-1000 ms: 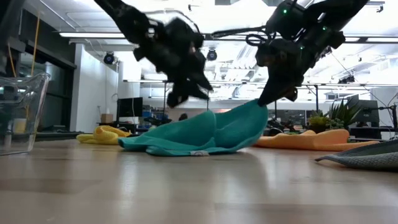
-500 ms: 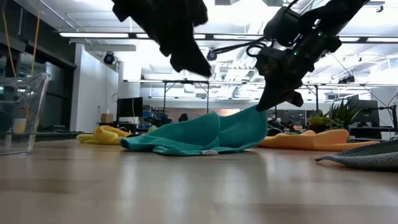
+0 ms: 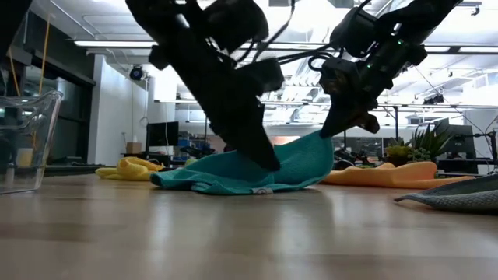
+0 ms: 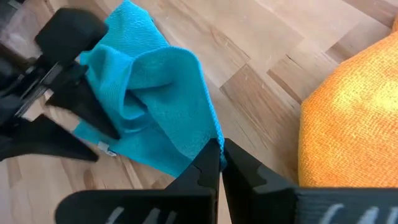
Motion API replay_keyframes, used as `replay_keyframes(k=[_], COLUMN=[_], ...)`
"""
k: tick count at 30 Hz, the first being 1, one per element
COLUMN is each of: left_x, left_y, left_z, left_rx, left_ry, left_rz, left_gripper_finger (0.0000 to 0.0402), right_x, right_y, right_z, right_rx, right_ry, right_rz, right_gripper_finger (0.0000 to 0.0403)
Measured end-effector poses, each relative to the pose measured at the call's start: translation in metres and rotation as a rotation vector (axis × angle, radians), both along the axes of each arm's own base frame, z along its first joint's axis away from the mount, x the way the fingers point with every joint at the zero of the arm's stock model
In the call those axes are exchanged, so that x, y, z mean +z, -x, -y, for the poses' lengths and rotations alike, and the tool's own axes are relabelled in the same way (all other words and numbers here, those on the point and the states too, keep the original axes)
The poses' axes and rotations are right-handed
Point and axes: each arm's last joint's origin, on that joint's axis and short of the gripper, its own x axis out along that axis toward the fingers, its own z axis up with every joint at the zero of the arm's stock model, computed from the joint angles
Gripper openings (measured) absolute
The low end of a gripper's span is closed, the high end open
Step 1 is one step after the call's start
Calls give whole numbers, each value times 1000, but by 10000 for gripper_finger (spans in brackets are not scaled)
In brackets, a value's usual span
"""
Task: Fold microfiber towels
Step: Fold the blue microfiber towel
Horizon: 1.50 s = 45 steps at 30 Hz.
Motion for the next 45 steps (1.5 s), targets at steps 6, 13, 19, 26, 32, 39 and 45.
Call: replay_keyframes(k=[6,13,19,26,32,39,45], left_x=[-2,-9,-8,-13,-13,-11,48], left_y=[0,1,0,-1,0,0,18], left_z=[-15,-20,-11,-9,-11,-12,-23], left_rx=[94,77,53,87,104,104,88], left_ry=[-15,-3,-7,-43,-52,-18,32], left_rz=[7,-32,-25,-35,-36,-31,46], left_gripper_finger=[152,152,152,127,56,6,2], right_x=[0,0,0,0,0,0,23], right_y=[0,0,0,0,0,0,-1], right_z=[0,0,0,0,0,0,0], right_rx=[4,6,12,15,14,14,51], right_ry=[3,4,10,13,13,14,53], right_rz=[0,0,0,0,1,5,80], right_gripper_finger=[0,0,0,0,0,0,0])
